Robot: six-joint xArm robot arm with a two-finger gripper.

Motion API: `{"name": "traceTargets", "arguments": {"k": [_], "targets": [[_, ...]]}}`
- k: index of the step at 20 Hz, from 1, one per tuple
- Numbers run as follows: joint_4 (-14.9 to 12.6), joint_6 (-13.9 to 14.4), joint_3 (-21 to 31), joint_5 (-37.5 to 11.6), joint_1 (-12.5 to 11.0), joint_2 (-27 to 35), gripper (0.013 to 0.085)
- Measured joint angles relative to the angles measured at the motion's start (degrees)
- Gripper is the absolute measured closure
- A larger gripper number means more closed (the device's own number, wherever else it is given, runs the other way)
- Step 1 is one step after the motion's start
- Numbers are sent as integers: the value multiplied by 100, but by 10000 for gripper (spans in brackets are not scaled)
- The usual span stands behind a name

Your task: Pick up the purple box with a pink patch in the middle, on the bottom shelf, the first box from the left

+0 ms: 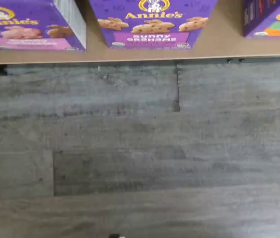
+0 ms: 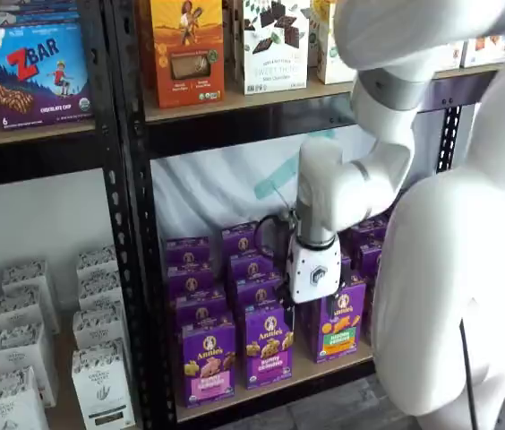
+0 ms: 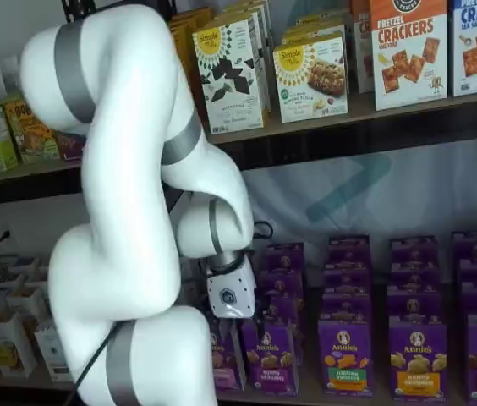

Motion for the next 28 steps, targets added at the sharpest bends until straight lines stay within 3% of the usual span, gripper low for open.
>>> {"name": "traceTargets", "arguments": {"k": [4,10,15,22,24,26,28], "targets": [[-213,204,-254,-580,-2,730,130],[-459,501,-727,-1048,55,1590,130],[-443,613,-1262,-1124,185,2217,130],[-1193,1430,-2177,-822,272,2995,130],[-1030,1306,-2344,-881,308,3165,130],[-700,1041,-2516,-990,364,3342,130],[-589,984,-2689,-1025,416,3486,130]]}}
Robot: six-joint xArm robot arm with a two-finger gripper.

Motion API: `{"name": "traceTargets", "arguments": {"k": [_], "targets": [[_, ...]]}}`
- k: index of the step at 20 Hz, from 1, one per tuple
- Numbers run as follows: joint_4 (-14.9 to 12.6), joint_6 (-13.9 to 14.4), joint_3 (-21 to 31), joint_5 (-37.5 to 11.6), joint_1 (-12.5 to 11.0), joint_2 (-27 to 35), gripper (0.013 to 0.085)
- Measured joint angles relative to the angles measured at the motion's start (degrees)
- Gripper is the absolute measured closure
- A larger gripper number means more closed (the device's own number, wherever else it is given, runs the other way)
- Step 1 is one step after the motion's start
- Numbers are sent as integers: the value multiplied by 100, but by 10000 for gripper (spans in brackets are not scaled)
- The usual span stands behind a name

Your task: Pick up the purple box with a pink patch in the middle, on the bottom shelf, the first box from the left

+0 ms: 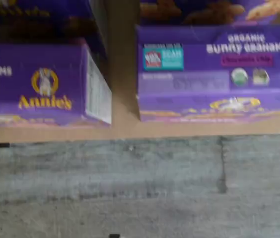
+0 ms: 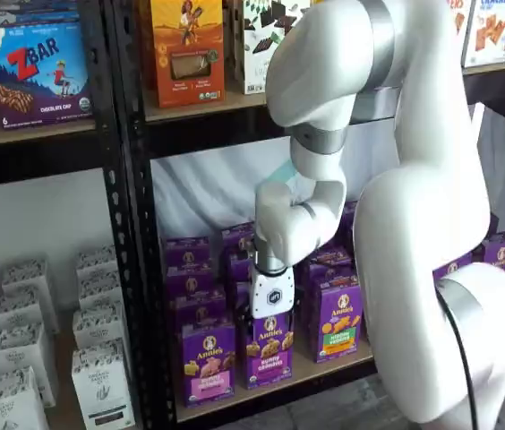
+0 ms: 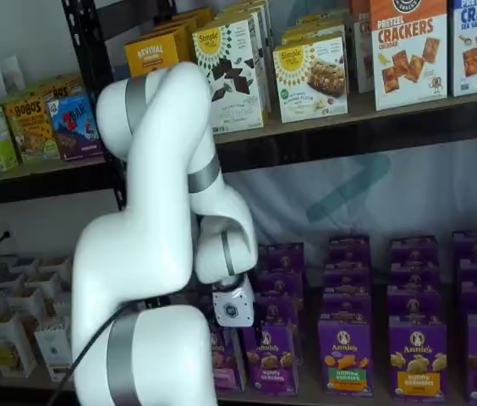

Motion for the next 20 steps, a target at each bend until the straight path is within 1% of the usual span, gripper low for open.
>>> {"name": "traceTargets", "arguments": {"k": [4,6,7,10,16,19,20], "targets": [[285,-106,-436,44,178,291,130],[343,-95,-647,75,249,416,130],[429,-148,-727,83,279,464,130],[561,-221,-959,140,335,587,130],[1051,-617,-1270,225,415,755,130],[1379,-887,-1327,169,469,790,130],[1429,-925,-1339,152,481,797,130]]}}
